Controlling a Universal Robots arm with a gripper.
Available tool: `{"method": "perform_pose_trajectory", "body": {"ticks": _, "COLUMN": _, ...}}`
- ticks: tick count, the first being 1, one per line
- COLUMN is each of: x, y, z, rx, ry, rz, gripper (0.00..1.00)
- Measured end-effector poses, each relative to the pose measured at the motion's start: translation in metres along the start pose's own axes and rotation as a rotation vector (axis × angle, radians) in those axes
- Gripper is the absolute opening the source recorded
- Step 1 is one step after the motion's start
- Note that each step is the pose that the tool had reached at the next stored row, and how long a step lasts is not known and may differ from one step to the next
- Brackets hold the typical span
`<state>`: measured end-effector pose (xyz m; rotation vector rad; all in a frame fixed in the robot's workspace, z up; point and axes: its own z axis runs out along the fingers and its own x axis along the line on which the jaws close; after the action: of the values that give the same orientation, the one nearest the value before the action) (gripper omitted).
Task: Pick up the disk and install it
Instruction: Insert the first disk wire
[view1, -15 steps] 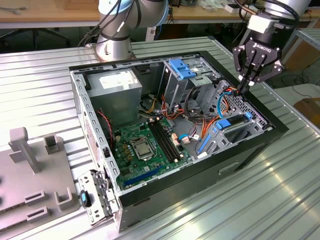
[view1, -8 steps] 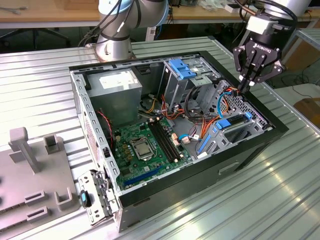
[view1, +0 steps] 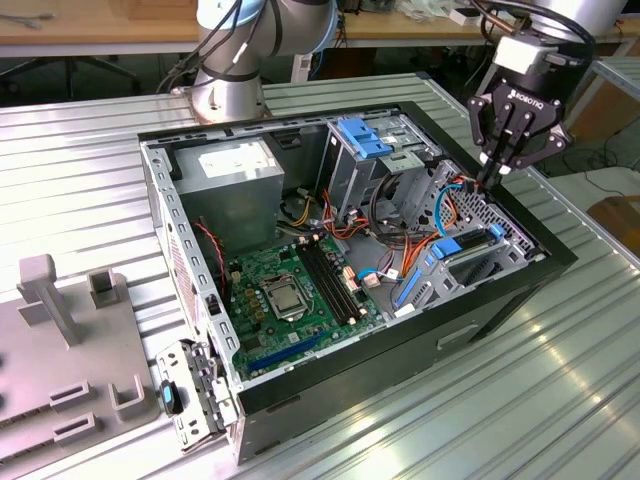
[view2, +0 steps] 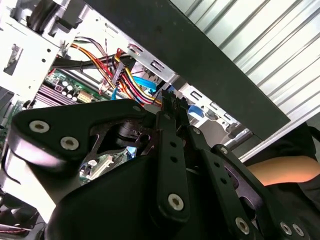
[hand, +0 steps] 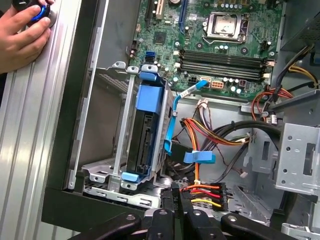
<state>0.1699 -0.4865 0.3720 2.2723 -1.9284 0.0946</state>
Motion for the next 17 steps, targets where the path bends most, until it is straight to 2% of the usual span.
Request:
{"method": "perform_pose_trajectory", "body": {"ticks": 1, "x": 0.0032, "y": 0.0016, "z": 0.0006, "rx": 0.0002, "ry": -0.0001, "rz": 0.0, "gripper": 0.16}}
{"method": "perform_pose_trajectory", "body": {"ticks": 4, "x": 0.0033, "y": 0.0078, "z": 0.0018, "rx": 0.0028, "ry": -0.0001, "rz": 0.0, "gripper": 0.16}}
{"method": "perform_pose_trajectory", "body": {"ticks": 9, "x": 0.0026, "y": 0.0082, "z": 0.0059, "rx": 0.0036, "ry": -0.001, "rz": 0.025, "gripper": 0.16}}
{"method": "perform_pose_trajectory", "body": {"ticks": 10, "x": 0.0028, "y": 0.0082, "z": 0.006, "rx": 0.004, "ry": -0.003, "rz": 0.027, "gripper": 0.16}}
{"method": "perform_pose_trajectory", "body": {"ticks": 11, "x": 0.0029, "y": 0.0081, "z": 0.0062, "rx": 0.0061, "ry": -0.0099, "rz": 0.027, "gripper": 0.16}}
{"method": "perform_pose_trajectory", "body": {"ticks": 13, "x": 0.0041, "y": 0.0087, "z": 0.0065, "rx": 0.0145, "ry": -0.0307, "rz": 0.027, "gripper": 0.16}}
{"method": "perform_pose_trajectory", "body": {"ticks": 14, "x": 0.0053, "y": 0.0091, "z": 0.0067, "rx": 0.0187, "ry": -0.0372, "rz": 0.027, "gripper": 0.16}}
{"method": "perform_pose_trajectory", "body": {"ticks": 17, "x": 0.0111, "y": 0.0108, "z": 0.0077, "rx": 0.0302, "ry": -0.0478, "rz": 0.028, "gripper": 0.16}}
